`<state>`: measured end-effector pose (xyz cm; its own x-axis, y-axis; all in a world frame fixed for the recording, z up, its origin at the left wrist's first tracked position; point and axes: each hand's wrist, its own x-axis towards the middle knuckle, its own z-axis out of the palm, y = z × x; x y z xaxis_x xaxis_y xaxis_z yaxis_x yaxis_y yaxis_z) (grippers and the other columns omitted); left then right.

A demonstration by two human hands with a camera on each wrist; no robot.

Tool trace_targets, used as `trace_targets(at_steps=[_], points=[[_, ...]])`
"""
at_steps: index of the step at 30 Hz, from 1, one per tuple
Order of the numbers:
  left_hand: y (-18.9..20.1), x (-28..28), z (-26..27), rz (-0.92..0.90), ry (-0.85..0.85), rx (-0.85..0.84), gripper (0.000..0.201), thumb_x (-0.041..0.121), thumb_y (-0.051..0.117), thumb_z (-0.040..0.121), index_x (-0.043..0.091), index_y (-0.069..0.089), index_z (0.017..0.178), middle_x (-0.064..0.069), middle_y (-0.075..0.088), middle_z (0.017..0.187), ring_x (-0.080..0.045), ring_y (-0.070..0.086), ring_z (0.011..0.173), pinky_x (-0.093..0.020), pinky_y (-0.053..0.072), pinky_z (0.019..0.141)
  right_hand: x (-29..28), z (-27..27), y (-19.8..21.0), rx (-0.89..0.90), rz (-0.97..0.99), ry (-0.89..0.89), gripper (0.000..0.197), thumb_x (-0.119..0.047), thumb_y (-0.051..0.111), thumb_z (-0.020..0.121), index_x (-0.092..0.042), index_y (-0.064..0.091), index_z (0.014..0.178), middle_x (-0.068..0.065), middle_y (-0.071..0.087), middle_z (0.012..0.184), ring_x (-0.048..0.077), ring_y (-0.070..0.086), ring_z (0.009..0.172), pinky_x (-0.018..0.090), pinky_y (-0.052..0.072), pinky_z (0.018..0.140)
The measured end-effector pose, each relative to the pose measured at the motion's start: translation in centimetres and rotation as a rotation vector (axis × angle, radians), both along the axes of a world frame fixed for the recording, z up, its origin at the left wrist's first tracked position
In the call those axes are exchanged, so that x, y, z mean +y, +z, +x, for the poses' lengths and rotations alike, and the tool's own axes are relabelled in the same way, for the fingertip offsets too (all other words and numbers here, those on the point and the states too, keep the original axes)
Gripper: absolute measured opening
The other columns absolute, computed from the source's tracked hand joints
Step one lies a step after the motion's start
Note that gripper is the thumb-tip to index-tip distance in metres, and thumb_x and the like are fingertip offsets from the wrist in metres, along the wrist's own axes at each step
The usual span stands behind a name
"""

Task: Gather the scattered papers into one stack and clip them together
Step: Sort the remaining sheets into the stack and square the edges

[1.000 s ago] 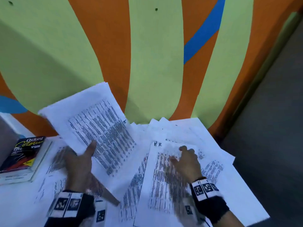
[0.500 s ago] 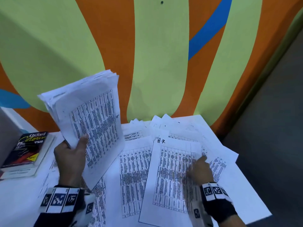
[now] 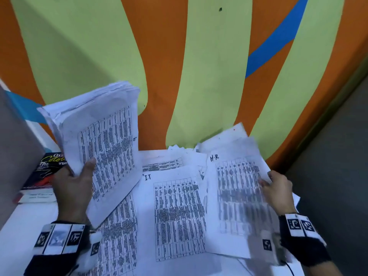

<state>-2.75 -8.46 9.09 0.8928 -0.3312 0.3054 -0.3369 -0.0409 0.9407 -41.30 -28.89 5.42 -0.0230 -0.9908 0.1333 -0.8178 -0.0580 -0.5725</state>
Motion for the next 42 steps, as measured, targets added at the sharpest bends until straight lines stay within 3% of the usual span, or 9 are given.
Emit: trace_targets(at_steps=[7,10,13,23,28,33,36,38,42], points=[[0.1,1.1,0.2,0.009,-0.008,-0.02,0.028,0.01,0.065,0.089,-0.004,0.065,0.114,-0.005,0.062,0.101,-0.019,0.057,0.093,-0.03,0.039,0.083,-0.3,-3.1,7.2,-0.303,-0.36,0.132,0.015,-0.001,0.065,0.081,-0.011,0.071,0.089,-0.005,0.068,0.07,-0.005,0.055,0.061,0.013,0.046,0.065],[0.0,0.9,0.3,0.007,-0.011,-0.031,0.028,0.009,0.066,0.089,-0.006,0.064,0.113,-0.007,0.062,0.103,-0.019,0.058,0.094,-0.029,0.039,0.084,-0.8,-2.6,9.2,-0.58,-0.217,0.11,0.005,-0.009,0.065,0.084,-0.005,0.068,0.084,0.003,0.063,0.062,0.015,0.054,0.056,0.035,0.05,0.054],[0.0,0.8,0.3,0.005,-0.028,-0.022,0.031,0.008,0.066,0.089,-0.007,0.063,0.116,-0.006,0.062,0.109,-0.018,0.058,0.099,-0.03,0.041,0.087,-0.7,0.3,7.1,-0.662,0.078,0.098,0.015,-0.007,0.066,0.086,-0.002,0.065,0.072,-0.001,0.058,0.047,0.011,0.048,0.04,0.022,0.042,0.043],[-0.4,3.3,2.6,0.069,0.071,-0.03,0.028,0.013,0.067,0.089,-0.015,0.066,0.09,-0.021,0.068,0.084,-0.019,0.058,0.081,-0.031,0.039,0.073,3.7,12.5,-8.2,-0.105,0.518,0.243,0.016,-0.008,0.057,0.082,-0.01,0.053,0.067,0.004,0.055,0.065,0.015,0.05,0.053,0.023,0.043,0.056],[-0.4,4.4,3.6,0.07,0.157,-0.067,0.036,0.014,0.066,0.089,-0.021,0.06,0.097,-0.036,0.067,0.101,-0.044,0.066,0.098,-0.033,0.041,0.075,5.2,14.8,-8.8,0.173,0.522,0.253,0.045,-0.027,0.062,0.082,-0.006,0.042,0.116,0.016,0.051,0.114,0.035,0.06,0.1,0.04,0.053,0.083],[-0.4,5.0,4.0,0.086,0.148,-0.065,0.033,0.012,0.064,0.09,-0.021,0.062,0.093,-0.037,0.067,0.095,-0.019,0.056,0.082,-0.027,0.041,0.068,6.3,14.9,-7.9,0.187,0.333,0.276,0.035,-0.013,0.059,0.086,-0.006,0.043,0.116,0.013,0.064,0.098,0.028,0.064,0.08,0.039,0.056,0.072],[-0.4,5.4,4.5,0.101,0.158,-0.074,0.032,0.011,0.064,0.09,-0.021,0.063,0.089,-0.037,0.068,0.091,-0.012,0.052,0.074,-0.004,0.035,0.048,6.3,13.7,-4.5,0.033,0.22,0.33,0.035,-0.006,0.064,0.085,-0.005,0.052,0.118,0.014,0.067,0.094,0.03,0.065,0.082,0.029,0.047,0.063],[-0.5,5.8,5.0,0.103,0.168,-0.083,0.031,0.01,0.064,0.09,-0.021,0.064,0.091,-0.037,0.068,0.093,-0.012,0.054,0.074,0.001,0.032,0.046,5.8,12.8,-1.5,-0.107,0.14,0.37,0.012,-0.004,0.067,0.083,-0.007,0.064,0.094,0.015,0.067,0.082,0.027,0.063,0.073,0.028,0.04,0.057],[-0.9,6.4,6.2,0.075,0.207,-0.08,0.026,0.014,0.064,0.09,-0.011,0.068,0.097,-0.028,0.071,0.097,-0.026,0.066,0.085,-0.025,0.045,0.071,4.1,12.0,2.7,-0.604,0.244,0.364,0.011,-0.002,0.069,0.082,-0.005,0.064,0.073,0.013,0.062,0.067,0.019,0.053,0.061,0.033,0.045,0.056]])
